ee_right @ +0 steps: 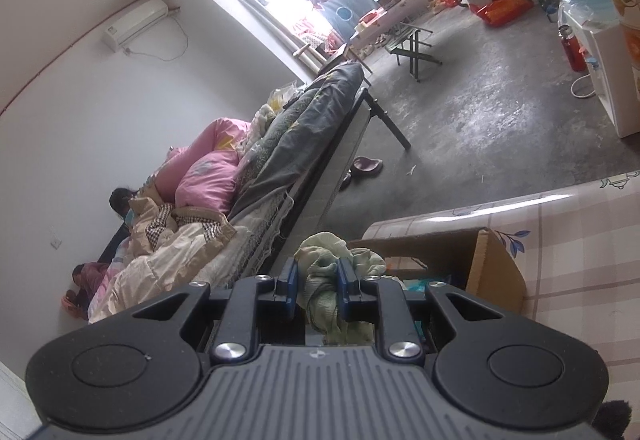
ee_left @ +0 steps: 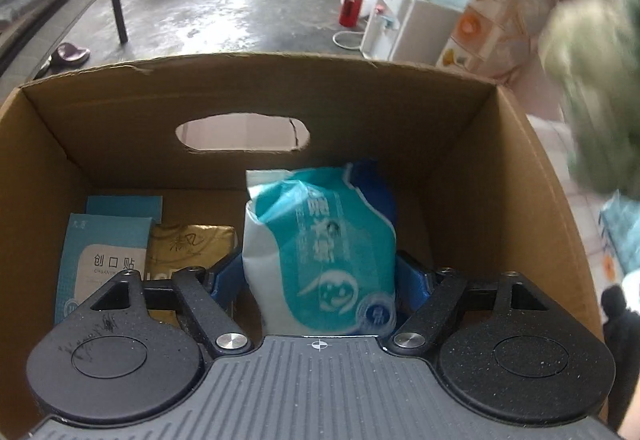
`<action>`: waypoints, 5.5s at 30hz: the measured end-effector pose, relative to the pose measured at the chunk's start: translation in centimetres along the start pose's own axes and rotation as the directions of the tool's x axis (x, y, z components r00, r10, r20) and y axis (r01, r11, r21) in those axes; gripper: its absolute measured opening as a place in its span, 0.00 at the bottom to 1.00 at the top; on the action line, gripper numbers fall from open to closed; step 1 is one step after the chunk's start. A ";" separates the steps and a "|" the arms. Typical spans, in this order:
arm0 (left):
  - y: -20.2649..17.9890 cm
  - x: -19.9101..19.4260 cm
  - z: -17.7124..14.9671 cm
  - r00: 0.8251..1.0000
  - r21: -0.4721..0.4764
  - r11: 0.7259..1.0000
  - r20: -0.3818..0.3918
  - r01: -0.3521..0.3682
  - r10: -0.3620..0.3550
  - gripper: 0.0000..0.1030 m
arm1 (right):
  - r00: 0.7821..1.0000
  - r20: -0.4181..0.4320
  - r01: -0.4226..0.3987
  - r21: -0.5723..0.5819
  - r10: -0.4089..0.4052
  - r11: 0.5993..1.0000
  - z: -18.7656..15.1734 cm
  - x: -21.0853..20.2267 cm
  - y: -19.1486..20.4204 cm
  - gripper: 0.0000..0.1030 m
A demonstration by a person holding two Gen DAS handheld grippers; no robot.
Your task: Organize soft objects
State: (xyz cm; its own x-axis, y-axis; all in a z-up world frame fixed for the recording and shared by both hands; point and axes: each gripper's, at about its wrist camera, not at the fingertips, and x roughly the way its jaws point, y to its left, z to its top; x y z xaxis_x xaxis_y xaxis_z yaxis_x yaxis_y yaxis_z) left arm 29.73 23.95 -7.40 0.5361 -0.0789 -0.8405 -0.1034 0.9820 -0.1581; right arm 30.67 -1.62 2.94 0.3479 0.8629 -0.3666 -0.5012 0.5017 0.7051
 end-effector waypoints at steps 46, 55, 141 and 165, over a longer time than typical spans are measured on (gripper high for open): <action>6.8 -15.1 -5.3 0.973 -0.241 0.966 0.184 -0.092 0.139 0.85 | 0.687 -0.070 0.558 -0.587 -0.723 0.587 -5.7 14.4 7.0 0.45; 4.3 -19.0 -6.3 0.961 -0.182 0.979 0.244 -0.085 0.129 0.97 | 0.879 -0.004 0.421 -0.467 -0.478 0.778 -4.8 3.1 10.0 0.81; -32.7 -2.6 -9.3 0.956 0.058 0.961 -0.135 0.270 -0.261 0.78 | 0.938 0.212 0.208 0.288 -0.274 0.935 -20.2 -26.1 -20.1 0.54; -35.3 -5.6 -13.1 0.888 0.160 0.873 -0.101 0.460 -0.449 0.80 | 0.875 0.243 0.356 0.261 -0.418 0.897 -24.4 -31.6 -16.3 0.67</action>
State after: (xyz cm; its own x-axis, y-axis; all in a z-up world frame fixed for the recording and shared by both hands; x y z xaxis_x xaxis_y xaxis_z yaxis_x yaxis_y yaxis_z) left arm 19.40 -12.48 -3.85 0.4379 -0.5283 -0.7274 0.2905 0.8488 -0.4417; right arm 8.51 -35.54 -11.84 0.7067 0.5305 -0.4680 -0.1192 0.7414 0.6604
